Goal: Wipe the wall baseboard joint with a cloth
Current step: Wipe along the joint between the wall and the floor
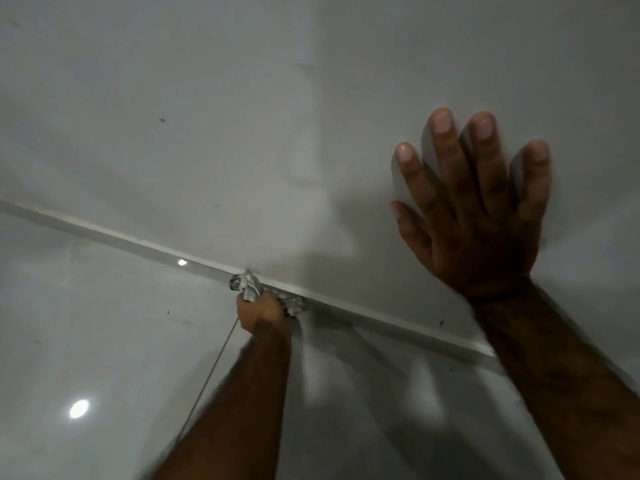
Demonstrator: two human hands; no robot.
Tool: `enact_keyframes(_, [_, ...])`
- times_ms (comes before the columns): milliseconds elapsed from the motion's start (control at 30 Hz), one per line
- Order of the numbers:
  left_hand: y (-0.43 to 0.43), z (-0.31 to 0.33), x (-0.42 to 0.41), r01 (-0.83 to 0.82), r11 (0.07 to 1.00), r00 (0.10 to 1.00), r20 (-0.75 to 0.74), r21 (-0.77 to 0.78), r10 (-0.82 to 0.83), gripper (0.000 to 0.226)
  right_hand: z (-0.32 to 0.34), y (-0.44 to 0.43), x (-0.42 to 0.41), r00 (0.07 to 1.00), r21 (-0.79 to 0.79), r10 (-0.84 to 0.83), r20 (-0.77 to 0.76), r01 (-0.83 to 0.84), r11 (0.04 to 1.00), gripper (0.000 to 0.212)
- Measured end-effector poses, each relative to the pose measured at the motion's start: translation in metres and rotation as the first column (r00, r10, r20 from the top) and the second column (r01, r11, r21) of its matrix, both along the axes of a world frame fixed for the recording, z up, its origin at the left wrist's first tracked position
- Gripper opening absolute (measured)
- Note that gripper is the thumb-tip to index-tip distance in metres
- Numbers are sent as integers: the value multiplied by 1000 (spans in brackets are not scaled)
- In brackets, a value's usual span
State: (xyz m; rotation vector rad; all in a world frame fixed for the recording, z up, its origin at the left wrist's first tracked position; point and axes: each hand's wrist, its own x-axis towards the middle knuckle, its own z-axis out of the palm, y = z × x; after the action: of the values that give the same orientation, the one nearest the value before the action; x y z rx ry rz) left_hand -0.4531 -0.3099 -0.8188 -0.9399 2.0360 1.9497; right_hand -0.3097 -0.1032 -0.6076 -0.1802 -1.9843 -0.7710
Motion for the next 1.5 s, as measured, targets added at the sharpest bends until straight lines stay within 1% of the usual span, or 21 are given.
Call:
enact_keyframes(100, [18,-9,31,89,996,994,62,26,-90,28,2,-1,-1,1000,-24,5,7,-5,1000,71])
enact_keyframes(233, [27,-22,59,224,964,967,89,140,-238,14,0,-1,-3,1000,-19,-3,-9,2,1000,72])
enact_keyframes(300, [17,-21,48,266,959,958,82,99,-275,16,0,-2,-4,1000,-23,4,-14,-4,1000,72])
enact_keyframes(367, [-1,-17,21,199,980,974,103,32,-201,32,0,-2,-4,1000,-17,9,-25,-10,1000,73])
enact_keyframes(467, [-21,-15,-19,-15,999,1000,23,35,14,31,-1,-3,-4,999,-17,23,-35,-24,1000,71])
enact_keyframes(567, [-9,-15,-9,-52,999,997,-63,10,52,28,2,-3,-4,999,-22,19,-31,-20,1000,70])
enact_keyframes(633, [6,-21,23,74,997,994,-73,-37,-77,22,3,-4,-5,999,-22,17,-29,-17,1000,70])
enact_keyframes(733, [20,-36,70,366,930,923,-115,-34,-368,22,2,-7,-4,999,-29,7,-39,-8,1000,70])
enact_keyframes(767, [20,-41,72,395,917,910,-110,-53,-399,22,2,-8,-4,999,-31,5,-40,-6,999,70])
enact_keyframes(800, [17,-43,66,376,923,920,-85,-81,-382,23,2,-8,-4,999,-31,6,-37,-7,999,70])
enact_keyframes(867, [6,-41,37,248,964,967,-29,-96,-251,29,3,-6,-4,999,-26,11,-36,-12,1000,71])
enact_keyframes(933, [-10,-29,0,81,995,996,-46,52,-79,30,3,-6,-5,999,-23,16,-44,-17,1000,71])
enact_keyframes(1000, [-17,-21,-18,-47,984,995,-82,172,62,42,1,-7,-7,999,-24,11,-51,-13,1000,70])
enact_keyframes(1100, [6,-19,14,36,999,999,-17,41,-35,44,2,-10,-8,998,-42,12,-62,-15,999,70])
enact_keyframes(1167, [38,-28,63,151,983,988,9,104,-152,38,2,-10,-7,998,-43,6,-64,-9,999,69])
enact_keyframes(1233, [66,-32,107,247,930,959,69,271,-274,38,1,-9,-6,998,-38,12,-55,-14,999,68])
enact_keyframes(1267, [73,-33,119,272,910,946,86,313,-312,42,1,-8,-7,999,-35,14,-53,-16,999,67])
enact_keyframes(1333, [72,-40,121,330,899,926,88,289,-368,41,1,-9,-8,999,-31,14,-52,-16,999,67])
enact_keyframes(1400, [55,-45,100,273,923,955,42,271,-295,28,0,-9,-8,998,-36,18,-61,-20,999,67])
enact_keyframes(1467, [34,-45,68,90,952,995,10,294,-97,19,0,-8,-10,997,-39,23,-69,-25,999,66])
enact_keyframes(1500, [29,-47,54,8,958,1000,13,288,-12,21,0,-8,-10,997,-42,21,-68,-24,999,66])
